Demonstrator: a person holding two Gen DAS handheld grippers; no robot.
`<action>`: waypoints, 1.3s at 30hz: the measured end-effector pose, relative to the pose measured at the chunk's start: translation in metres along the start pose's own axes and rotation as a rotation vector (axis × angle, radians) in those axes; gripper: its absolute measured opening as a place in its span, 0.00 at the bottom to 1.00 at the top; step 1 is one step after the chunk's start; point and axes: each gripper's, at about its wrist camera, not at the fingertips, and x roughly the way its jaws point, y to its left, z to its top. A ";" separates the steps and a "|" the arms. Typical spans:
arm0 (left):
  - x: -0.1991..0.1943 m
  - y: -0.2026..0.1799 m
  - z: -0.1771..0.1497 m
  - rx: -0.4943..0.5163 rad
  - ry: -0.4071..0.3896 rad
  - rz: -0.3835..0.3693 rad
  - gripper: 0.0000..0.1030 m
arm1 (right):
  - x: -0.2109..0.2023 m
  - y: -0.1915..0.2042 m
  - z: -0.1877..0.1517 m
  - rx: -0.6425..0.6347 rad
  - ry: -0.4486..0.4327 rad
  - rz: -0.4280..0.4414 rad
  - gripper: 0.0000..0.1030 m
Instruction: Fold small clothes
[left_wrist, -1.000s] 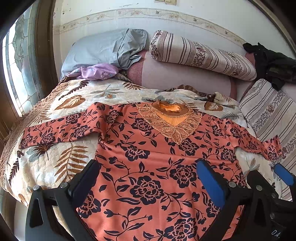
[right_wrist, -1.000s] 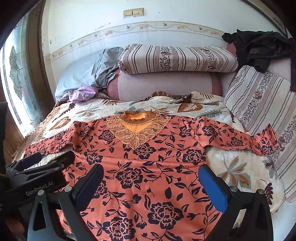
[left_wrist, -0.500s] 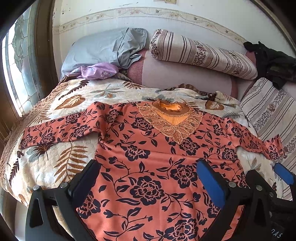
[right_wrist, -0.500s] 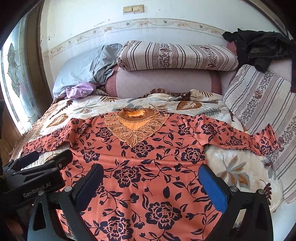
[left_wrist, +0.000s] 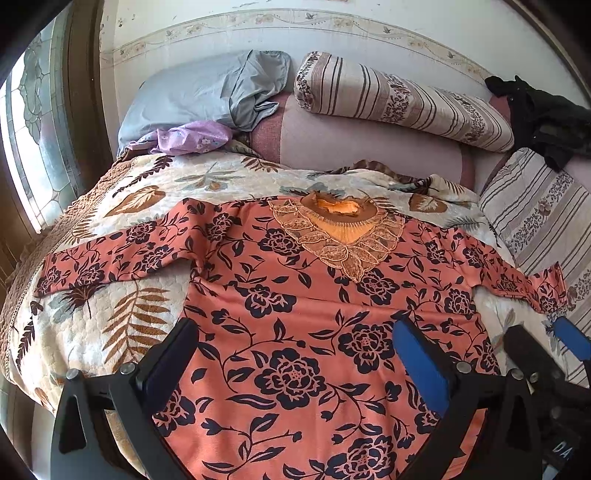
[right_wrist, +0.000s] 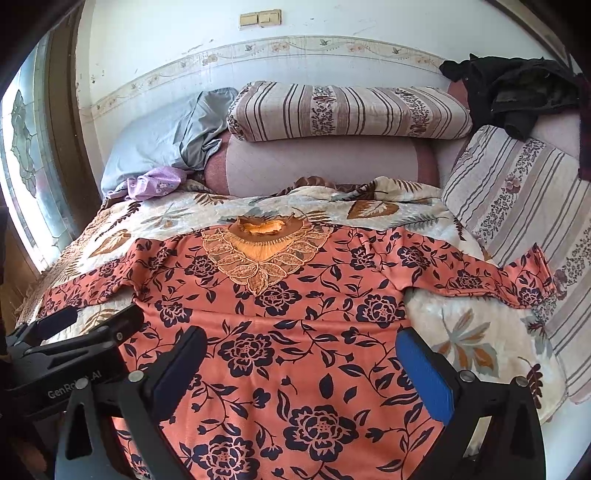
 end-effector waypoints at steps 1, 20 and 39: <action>0.002 0.001 -0.001 -0.001 0.004 0.000 1.00 | -0.008 -0.007 0.002 0.033 -0.051 0.004 1.00; 0.089 0.049 -0.043 -0.012 0.233 0.139 1.00 | 0.119 -0.437 -0.036 0.971 -0.008 -0.096 0.71; 0.104 0.094 -0.041 -0.093 0.225 0.141 1.00 | 0.133 -0.422 0.077 0.712 -0.113 -0.222 0.06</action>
